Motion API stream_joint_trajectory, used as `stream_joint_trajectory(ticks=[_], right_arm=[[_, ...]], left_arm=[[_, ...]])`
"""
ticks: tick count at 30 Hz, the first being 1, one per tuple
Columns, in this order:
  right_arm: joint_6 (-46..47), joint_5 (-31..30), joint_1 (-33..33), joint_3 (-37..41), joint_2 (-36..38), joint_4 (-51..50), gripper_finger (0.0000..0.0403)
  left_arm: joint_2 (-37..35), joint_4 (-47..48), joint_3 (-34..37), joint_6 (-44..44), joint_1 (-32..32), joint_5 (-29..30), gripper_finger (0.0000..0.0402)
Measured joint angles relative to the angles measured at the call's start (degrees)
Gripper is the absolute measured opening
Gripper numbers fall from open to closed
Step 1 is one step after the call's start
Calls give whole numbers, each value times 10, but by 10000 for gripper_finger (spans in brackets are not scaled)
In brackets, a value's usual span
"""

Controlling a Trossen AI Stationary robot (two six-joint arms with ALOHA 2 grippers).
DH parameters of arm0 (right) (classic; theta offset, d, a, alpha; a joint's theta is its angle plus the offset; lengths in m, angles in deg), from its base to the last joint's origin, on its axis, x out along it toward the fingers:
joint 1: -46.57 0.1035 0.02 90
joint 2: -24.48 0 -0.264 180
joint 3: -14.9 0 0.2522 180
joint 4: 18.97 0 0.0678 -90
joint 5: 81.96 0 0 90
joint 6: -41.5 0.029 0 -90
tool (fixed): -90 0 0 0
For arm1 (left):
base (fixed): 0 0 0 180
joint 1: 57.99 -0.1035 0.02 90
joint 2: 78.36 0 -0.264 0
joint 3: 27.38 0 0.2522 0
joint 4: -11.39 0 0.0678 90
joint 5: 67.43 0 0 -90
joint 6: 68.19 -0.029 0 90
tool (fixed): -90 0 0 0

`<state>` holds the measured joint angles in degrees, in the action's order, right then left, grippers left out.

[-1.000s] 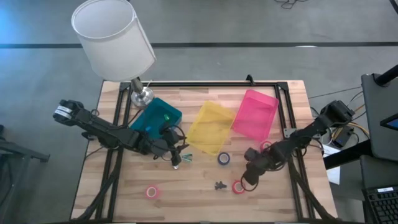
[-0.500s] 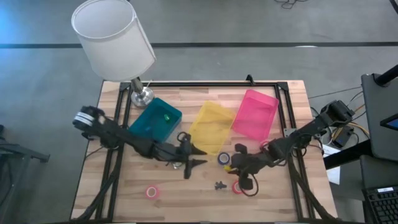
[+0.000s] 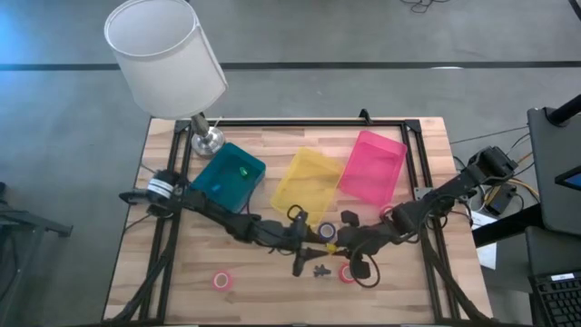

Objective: Pick and place Stapler, Stapler remover, tape
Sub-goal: Put the yellow stapler into the blue bin

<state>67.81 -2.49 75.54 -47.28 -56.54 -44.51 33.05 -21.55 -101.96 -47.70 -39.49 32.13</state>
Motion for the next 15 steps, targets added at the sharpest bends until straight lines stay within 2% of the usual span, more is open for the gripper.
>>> stream_joint_trajectory(ticks=[10, 15], right_arm=[[0, 1, 0, 1, 0, -3, 74], [0, 0, 0, 1, 0, -3, 84]], left_arm=[[2, 57, -18, -4, -5, 1, 162], [1, 63, -18, -17, -5, 1, 132]])
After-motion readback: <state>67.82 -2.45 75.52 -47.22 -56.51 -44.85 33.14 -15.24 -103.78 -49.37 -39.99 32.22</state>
